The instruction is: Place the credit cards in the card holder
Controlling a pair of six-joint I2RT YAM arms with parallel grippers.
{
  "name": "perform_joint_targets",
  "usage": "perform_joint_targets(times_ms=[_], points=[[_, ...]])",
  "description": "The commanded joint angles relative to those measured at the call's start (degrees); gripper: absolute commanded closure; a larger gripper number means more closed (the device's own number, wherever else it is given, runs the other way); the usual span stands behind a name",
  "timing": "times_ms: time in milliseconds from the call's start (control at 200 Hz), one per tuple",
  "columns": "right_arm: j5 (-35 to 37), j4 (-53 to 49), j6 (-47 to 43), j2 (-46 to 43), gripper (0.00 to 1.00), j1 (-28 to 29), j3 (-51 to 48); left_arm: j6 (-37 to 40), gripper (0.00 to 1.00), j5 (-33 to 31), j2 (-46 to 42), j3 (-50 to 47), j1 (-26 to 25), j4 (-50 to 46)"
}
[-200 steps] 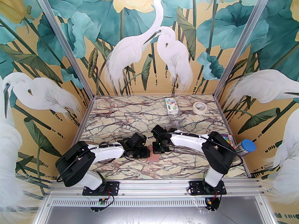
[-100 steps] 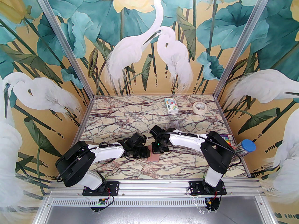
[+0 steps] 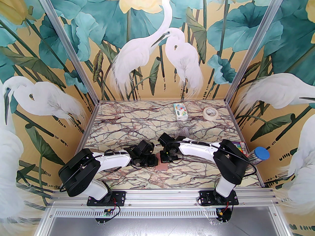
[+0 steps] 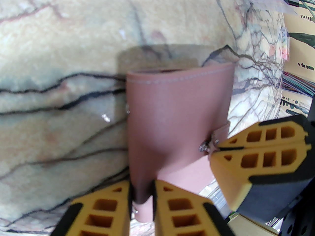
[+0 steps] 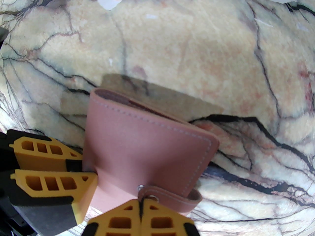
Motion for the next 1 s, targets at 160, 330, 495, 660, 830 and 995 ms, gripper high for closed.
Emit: perform_joint_targets(times_ms=[160,330,495,660,830,995], points=[[-0.7,2.4,-0.9,-0.7,1.0,0.7,-0.5,0.9,0.81,-0.8,2.1,0.2,-0.9,0.0],[-0.9,2.6,-0.8,0.5,1.0,0.6,0.0,1.0,0.81,-0.7,2.2,0.4,-0.9,0.0],[-1.0,2.4,-0.7,1.6,1.0,0.7,0.1,1.1,0.81,-0.6,2.4,0.7,-0.9,0.0],[-1.3,2.7,-0.5,2.7,1.0,0.7,0.2,1.0,0.81,-0.6,2.7,0.9,-1.0,0.1],[-1.7,2.6,-0.3,4.6,1.0,0.7,0.8,1.1,0.81,-0.5,2.7,1.0,-0.9,0.0],[-1.7,3.2,-0.1,4.6,1.0,0.7,0.4,1.2,0.81,-0.6,2.5,1.0,-0.9,-0.2]])
